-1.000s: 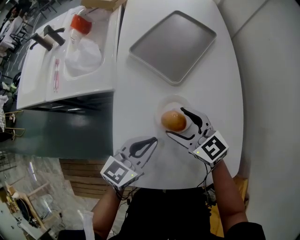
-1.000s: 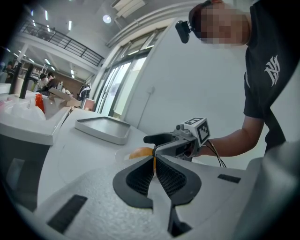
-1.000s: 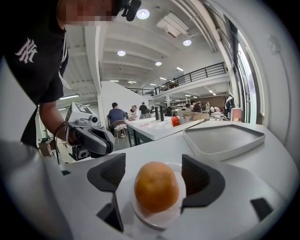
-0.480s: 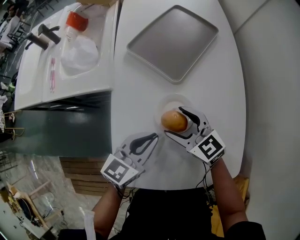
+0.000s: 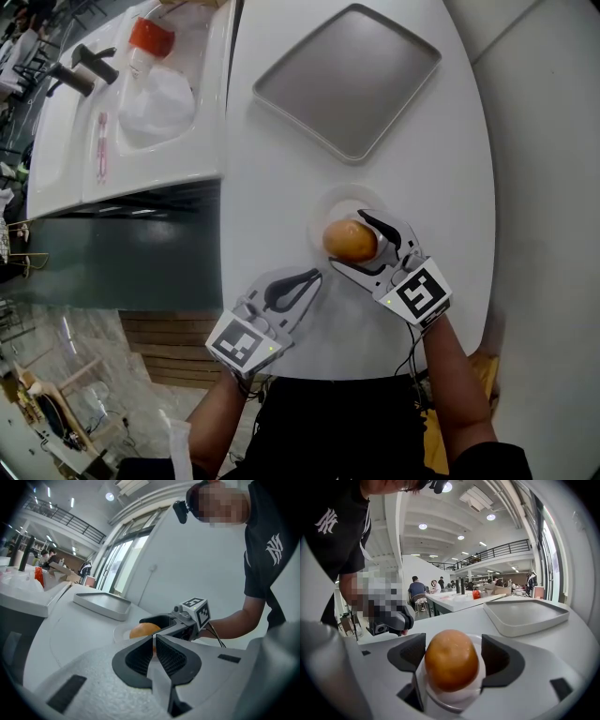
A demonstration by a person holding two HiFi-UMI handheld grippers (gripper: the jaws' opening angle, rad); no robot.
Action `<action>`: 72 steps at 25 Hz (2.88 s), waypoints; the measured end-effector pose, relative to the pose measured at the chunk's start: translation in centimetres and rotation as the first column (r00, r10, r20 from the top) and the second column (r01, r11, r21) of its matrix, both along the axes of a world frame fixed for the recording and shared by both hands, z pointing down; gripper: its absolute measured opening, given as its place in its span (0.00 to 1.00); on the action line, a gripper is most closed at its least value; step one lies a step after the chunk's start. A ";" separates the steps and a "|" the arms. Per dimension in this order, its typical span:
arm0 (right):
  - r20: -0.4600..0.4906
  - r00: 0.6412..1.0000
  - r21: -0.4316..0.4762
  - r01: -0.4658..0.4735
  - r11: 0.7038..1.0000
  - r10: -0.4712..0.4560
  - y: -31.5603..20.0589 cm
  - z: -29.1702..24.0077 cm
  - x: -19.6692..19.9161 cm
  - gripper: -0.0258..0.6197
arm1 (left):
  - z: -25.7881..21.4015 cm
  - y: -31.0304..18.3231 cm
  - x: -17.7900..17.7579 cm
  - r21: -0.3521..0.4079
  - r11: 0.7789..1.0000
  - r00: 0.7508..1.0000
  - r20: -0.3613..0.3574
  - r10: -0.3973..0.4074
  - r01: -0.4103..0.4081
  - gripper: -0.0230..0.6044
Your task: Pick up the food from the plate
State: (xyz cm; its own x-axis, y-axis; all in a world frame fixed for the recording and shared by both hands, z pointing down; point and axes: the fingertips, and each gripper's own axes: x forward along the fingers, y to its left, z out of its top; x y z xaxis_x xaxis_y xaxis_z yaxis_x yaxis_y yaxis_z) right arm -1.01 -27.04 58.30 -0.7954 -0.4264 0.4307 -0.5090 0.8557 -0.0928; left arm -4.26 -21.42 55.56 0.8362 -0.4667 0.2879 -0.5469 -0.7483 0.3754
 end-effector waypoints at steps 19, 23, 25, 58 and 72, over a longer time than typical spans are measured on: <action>-0.006 0.999 0.067 0.033 0.997 -0.033 0.5 -1.7 0.2 0.55 | -1.3 0.2 -1.0 0.031 0.999 0.999 0.014 -0.038 0.037 0.05; -0.005 1.000 0.097 0.014 0.995 -0.014 0.8 -3.3 0.4 0.55 | -2.7 0.9 -1.3 0.057 0.998 0.999 0.013 -0.039 0.038 0.05; -0.002 1.000 0.099 -0.002 0.995 0.002 1.2 -4.5 0.6 0.55 | -3.8 1.3 -1.7 0.074 0.996 0.999 0.010 -0.046 0.045 0.05; 0.107 0.980 0.397 -0.197 0.896 0.168 23.9 -26.0 4.2 0.55 | -18.5 18.4 -4.7 0.349 0.937 1.000 -0.010 0.006 -0.002 0.05; 0.146 0.961 0.357 -0.272 0.894 0.234 30.8 -26.4 8.3 0.55 | -20.1 21.9 -2.3 0.371 0.928 0.999 0.002 0.038 -0.037 0.05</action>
State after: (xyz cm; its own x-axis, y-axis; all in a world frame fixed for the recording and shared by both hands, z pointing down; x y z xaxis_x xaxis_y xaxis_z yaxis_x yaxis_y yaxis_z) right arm 7.32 3.79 31.89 -0.6688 -0.7321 0.1291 -0.7175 0.6812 0.1455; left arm -6.52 0.49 35.50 0.8562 -0.5076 0.0960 -0.5145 -0.8546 0.0698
